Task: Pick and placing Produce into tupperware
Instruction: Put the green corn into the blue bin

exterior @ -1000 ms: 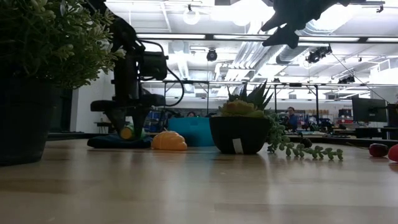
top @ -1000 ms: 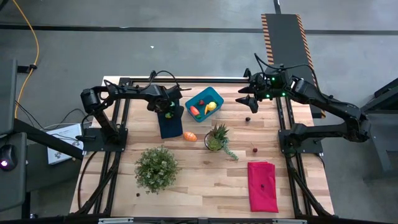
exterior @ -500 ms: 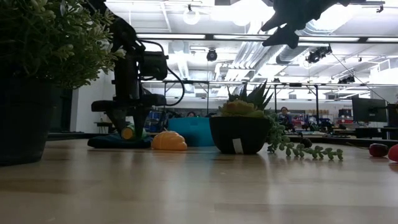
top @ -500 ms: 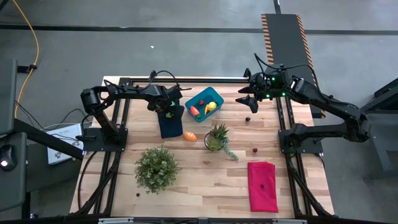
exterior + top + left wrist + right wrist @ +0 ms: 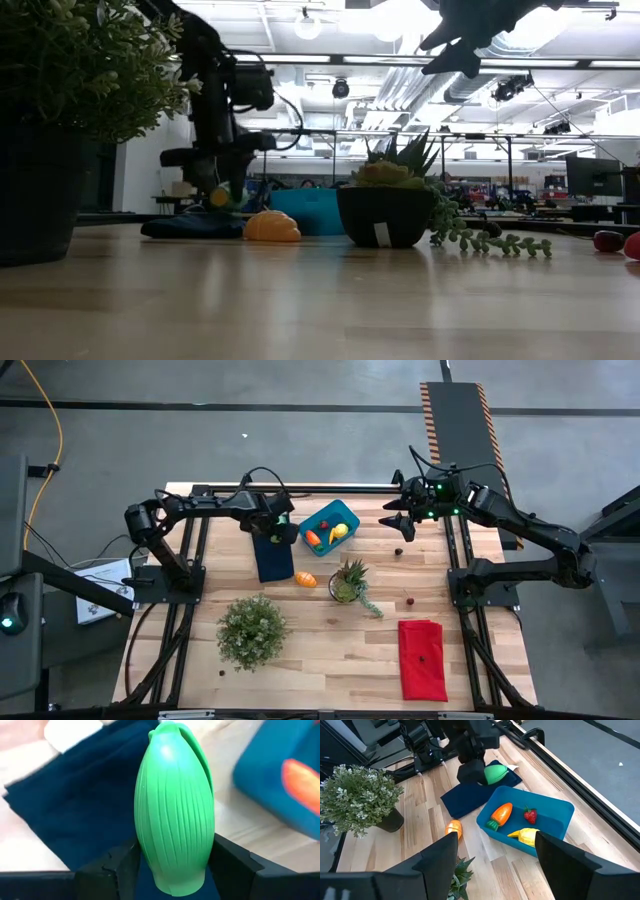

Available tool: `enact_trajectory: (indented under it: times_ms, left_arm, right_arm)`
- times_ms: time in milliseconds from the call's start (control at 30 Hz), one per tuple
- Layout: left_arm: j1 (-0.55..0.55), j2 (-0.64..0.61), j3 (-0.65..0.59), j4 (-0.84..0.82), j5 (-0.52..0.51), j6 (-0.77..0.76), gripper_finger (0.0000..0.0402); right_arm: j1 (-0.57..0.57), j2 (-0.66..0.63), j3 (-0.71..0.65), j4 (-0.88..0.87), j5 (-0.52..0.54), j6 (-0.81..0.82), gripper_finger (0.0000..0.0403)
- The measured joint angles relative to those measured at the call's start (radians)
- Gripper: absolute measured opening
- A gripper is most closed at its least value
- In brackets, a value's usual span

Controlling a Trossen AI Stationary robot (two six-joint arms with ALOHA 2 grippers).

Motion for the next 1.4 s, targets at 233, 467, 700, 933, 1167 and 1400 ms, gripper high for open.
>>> enact_trajectory:
  times_ms: [233,467,700,933,1167,1400]
  left_arm:
    - [0.000,0.000,0.103,-0.072,-0.019,0.064,0.0197]
    - [0.000,0.000,0.201,-0.197,-0.046,0.132,0.0197]
    - [-0.003,-0.021,0.274,-0.285,-0.045,0.174,0.0197]
    - [-0.029,-0.148,0.281,-0.301,-0.059,0.172,0.0198]
    - [-0.036,-0.293,0.281,-0.300,-0.078,0.159,0.0198]
    - [-0.063,-0.410,0.280,-0.290,-0.115,0.142,0.0198]
  right_arm:
    - [0.000,0.000,0.000,0.000,0.000,0.000,0.0256]
    - [0.000,0.000,0.000,0.000,0.000,0.000,0.0256]
    - [0.000,0.000,0.000,0.000,0.000,0.000,0.0256]
    - [0.000,0.000,0.000,-0.011,0.000,0.000,0.0256]
    - [0.000,0.000,0.000,-0.010,-0.001,0.000,0.0256]
    - [0.000,0.000,0.000,-0.011,-0.001,0.000,0.0256]
